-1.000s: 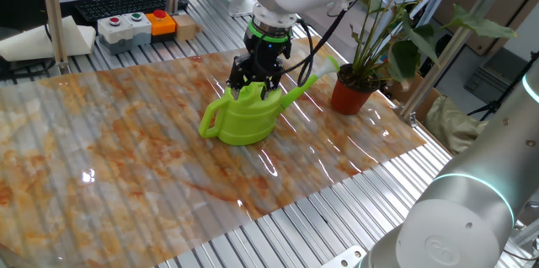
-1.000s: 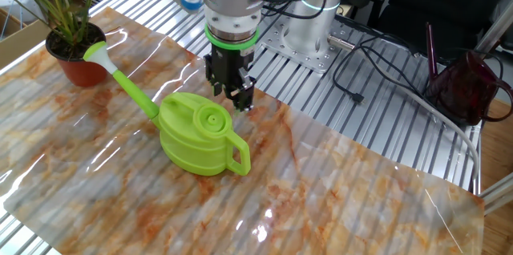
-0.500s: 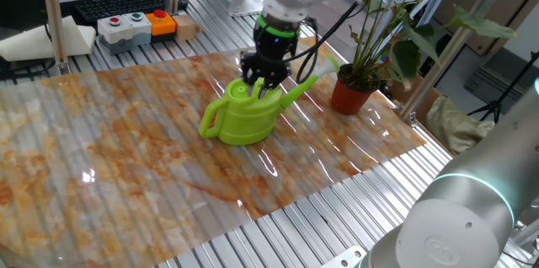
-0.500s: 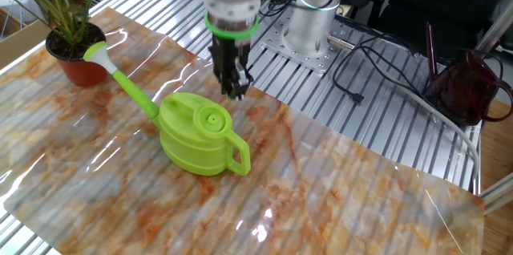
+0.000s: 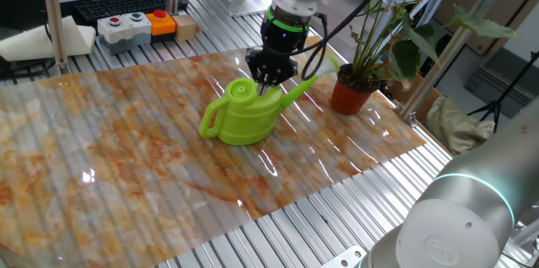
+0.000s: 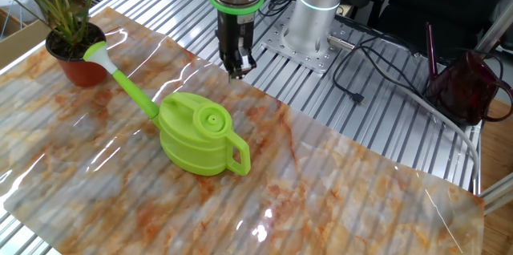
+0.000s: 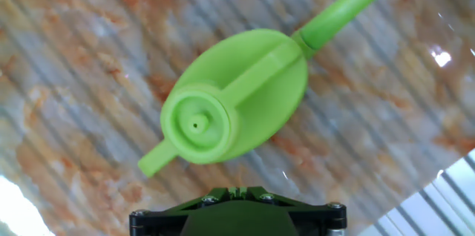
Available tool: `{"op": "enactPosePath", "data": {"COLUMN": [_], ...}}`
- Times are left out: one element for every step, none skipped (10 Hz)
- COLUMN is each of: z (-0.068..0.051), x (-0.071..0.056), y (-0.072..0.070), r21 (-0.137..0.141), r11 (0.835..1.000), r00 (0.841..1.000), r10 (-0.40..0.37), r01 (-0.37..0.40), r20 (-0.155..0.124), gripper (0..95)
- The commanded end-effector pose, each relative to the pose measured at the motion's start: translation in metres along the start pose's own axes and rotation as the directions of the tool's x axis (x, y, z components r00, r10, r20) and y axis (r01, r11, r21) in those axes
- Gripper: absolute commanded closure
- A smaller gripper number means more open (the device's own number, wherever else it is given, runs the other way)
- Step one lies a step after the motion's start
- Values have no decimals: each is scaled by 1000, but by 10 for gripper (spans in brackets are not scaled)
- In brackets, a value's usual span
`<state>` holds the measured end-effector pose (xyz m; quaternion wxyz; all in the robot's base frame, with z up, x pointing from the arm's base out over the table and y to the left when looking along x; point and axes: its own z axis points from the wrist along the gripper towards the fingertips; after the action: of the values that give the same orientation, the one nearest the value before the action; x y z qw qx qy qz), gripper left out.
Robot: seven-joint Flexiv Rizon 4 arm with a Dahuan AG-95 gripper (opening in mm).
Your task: Water the plant
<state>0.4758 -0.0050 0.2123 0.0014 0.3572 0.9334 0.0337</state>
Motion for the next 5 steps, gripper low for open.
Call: {"op": "enactPosePath", "data": {"z": [-2, -3, -5, -9, -13], "x": [0, -2, -4, -8, -13], "y": [0, 0, 1, 2, 3], "r21": [-12, -23, -48, -67, -68], "r11": [991, 985, 972, 956, 943], "r00": [991, 985, 973, 958, 944], "r10": [130, 172, 228, 282, 322], "r01": [-130, -172, -230, -286, -327], "r20": [-1, -14, -37, -61, -71], "gripper": [950, 950, 950, 950, 950]}}
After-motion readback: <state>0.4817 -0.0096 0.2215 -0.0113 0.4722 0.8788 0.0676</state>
